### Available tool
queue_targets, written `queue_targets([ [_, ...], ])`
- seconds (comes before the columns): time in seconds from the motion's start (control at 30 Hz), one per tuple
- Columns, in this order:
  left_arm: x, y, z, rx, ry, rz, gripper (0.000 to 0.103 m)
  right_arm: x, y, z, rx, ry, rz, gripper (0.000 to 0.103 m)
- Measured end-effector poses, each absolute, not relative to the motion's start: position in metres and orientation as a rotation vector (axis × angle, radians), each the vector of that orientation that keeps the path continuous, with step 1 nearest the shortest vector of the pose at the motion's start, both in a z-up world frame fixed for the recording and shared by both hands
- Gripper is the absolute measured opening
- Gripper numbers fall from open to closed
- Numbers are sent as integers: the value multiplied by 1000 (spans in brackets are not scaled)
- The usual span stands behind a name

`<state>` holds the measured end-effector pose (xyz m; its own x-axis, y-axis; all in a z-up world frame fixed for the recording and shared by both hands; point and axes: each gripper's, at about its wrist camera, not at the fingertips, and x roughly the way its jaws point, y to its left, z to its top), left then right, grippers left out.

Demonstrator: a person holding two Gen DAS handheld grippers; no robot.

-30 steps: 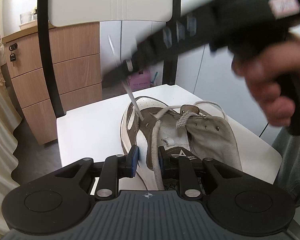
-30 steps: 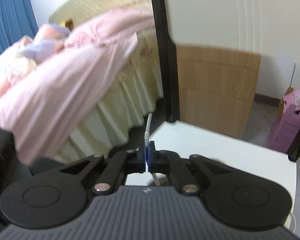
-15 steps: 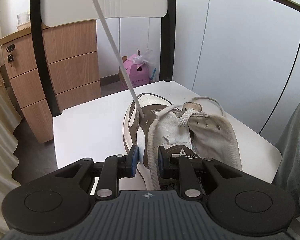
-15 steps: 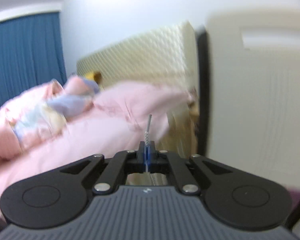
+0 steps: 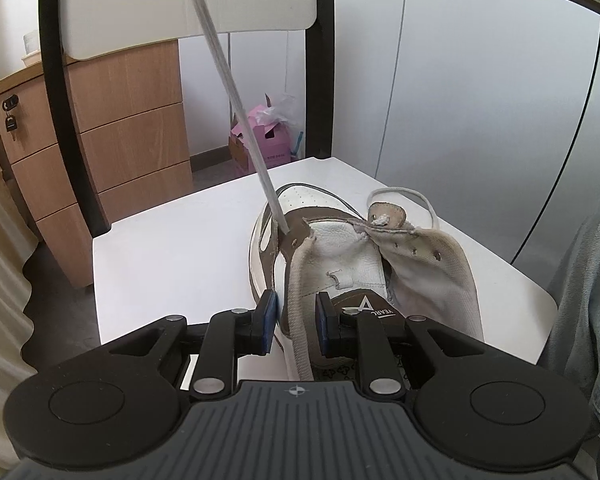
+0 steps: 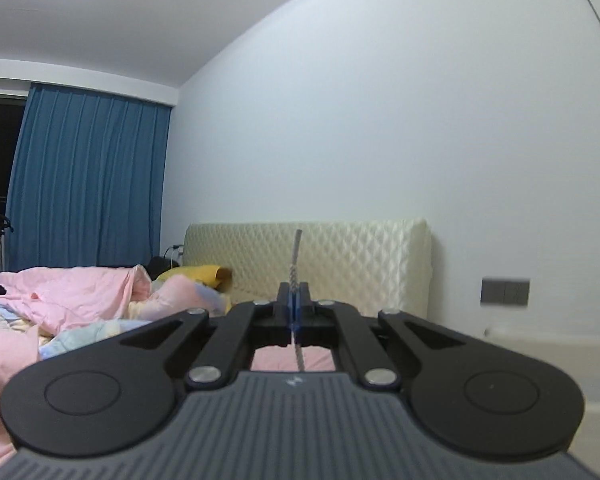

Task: Lace up shoes with both hands
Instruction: 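Grasp the lace with right gripper and lift it upward, pulling it taut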

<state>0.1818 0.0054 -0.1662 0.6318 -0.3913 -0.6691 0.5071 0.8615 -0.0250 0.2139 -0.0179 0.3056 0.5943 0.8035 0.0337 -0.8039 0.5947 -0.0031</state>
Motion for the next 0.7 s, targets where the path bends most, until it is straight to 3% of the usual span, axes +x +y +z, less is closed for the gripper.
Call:
queue_targets([
  [0.13,181,2,-165,179,730,-520,22,212,-8,337,-24,-55,938,2],
  [0.33,181,0,-164,172,737,-514,23,215,0,332,-64,-35,929,2],
  [0.63,177,9,-160,110,745,-514,27,237,-31,241,-124,110,751,2],
  [0.67,176,10,-158,102,747,-514,28,240,-40,229,-122,128,722,2],
  [0.7,175,11,-157,95,750,-514,37,243,-52,219,-115,145,690,2],
])
